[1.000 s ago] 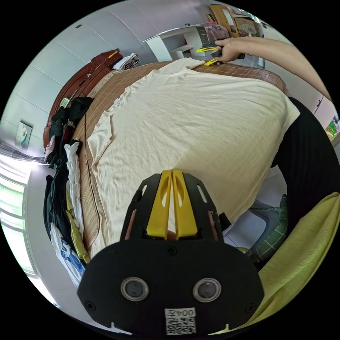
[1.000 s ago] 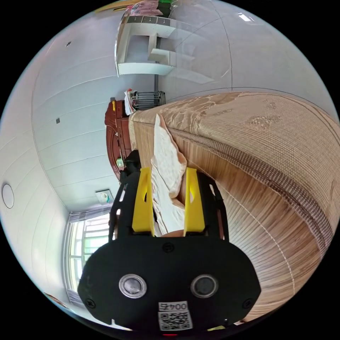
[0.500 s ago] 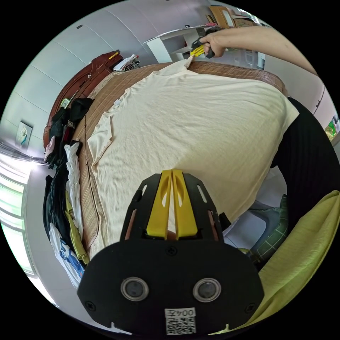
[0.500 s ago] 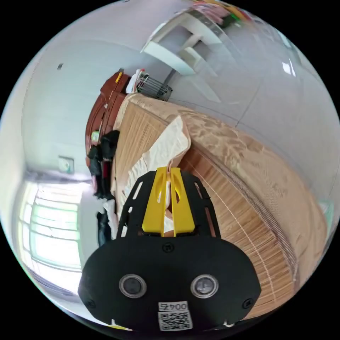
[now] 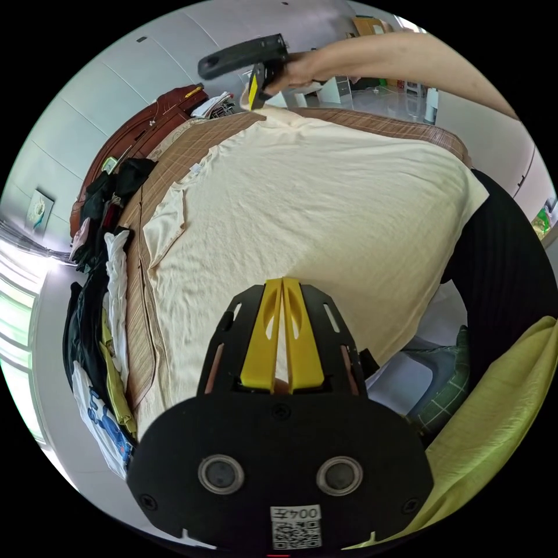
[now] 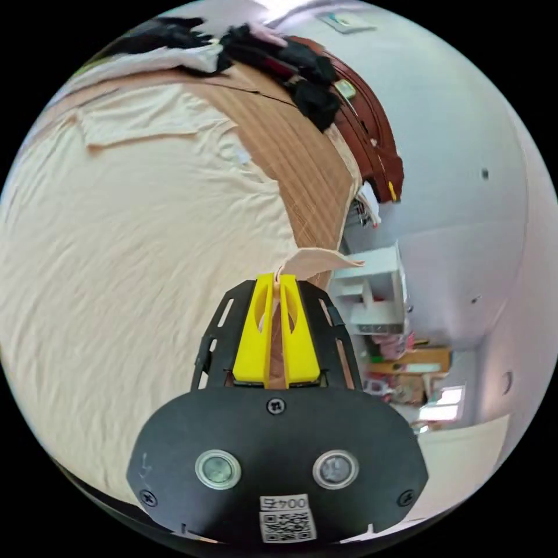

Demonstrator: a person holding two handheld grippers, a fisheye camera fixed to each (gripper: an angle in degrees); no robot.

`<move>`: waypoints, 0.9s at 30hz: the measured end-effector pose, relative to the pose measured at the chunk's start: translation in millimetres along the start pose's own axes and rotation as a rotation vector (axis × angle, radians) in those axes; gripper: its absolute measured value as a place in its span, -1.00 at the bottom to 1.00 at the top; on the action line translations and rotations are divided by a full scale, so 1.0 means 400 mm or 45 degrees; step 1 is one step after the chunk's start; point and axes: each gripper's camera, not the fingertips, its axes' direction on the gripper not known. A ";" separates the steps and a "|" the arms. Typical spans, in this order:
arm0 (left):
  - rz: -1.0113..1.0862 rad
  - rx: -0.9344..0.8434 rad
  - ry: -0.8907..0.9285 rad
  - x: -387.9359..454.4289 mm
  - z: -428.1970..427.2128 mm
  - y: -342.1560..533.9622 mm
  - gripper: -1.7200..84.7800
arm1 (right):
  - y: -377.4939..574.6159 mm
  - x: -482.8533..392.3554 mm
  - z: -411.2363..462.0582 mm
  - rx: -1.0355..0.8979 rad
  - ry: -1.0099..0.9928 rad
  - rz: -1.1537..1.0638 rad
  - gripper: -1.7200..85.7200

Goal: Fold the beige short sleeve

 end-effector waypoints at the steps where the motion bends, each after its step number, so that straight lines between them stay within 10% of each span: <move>1: -0.003 0.002 0.002 0.000 0.000 0.002 -0.95 | -0.034 -0.059 -0.016 0.011 0.045 -0.075 -0.91; 9: -0.012 0.007 0.010 0.001 -0.001 0.008 -0.95 | -0.122 -0.206 0.004 -0.042 0.000 -0.140 -0.85; 17: -0.008 0.005 0.003 0.012 -0.003 0.008 -0.95 | 0.018 0.030 -0.061 0.193 -0.488 0.268 -0.73; 27: 0.000 -0.009 -0.033 0.037 -0.006 0.001 -0.95 | 0.232 0.218 0.122 0.060 -0.521 0.480 -0.75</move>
